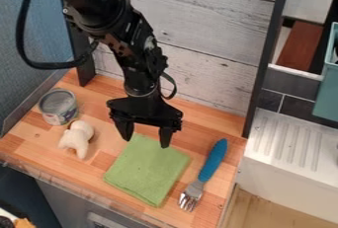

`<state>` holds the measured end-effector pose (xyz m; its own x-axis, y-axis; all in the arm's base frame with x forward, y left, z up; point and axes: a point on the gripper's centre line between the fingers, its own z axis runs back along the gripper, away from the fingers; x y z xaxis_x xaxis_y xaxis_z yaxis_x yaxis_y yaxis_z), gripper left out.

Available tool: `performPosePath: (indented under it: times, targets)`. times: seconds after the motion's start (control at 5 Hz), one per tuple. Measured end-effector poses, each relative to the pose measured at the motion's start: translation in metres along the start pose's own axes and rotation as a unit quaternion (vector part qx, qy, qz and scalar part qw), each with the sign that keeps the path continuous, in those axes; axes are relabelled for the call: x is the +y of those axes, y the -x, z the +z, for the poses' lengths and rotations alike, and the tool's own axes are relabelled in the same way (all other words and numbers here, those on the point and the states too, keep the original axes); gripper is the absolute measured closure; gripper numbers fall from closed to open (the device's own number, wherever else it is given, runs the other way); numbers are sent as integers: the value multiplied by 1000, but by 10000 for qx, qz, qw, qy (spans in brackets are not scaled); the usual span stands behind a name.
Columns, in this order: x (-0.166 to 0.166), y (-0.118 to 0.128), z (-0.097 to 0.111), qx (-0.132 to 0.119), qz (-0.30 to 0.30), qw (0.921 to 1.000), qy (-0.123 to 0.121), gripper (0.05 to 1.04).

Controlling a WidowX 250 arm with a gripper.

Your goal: Take the toy and move it

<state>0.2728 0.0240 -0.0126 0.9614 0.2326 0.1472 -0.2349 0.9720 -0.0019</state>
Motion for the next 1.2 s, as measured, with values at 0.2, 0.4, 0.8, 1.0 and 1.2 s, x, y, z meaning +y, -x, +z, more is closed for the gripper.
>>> performPosePath:
  times: [0.2,0.4,0.8,1.0,1.2]
  targets:
    - [1,4,-5,105,-2,9999,-20,84]
    - [37,6,-7,65,426,9988,-222,84]
    - [96,-1,1,-429,323,9946,-885,84]
    - [116,-6,-8,-439,284,9933,-1032,84]
    - [130,-3,-28,-326,298,9920,-1179,84]
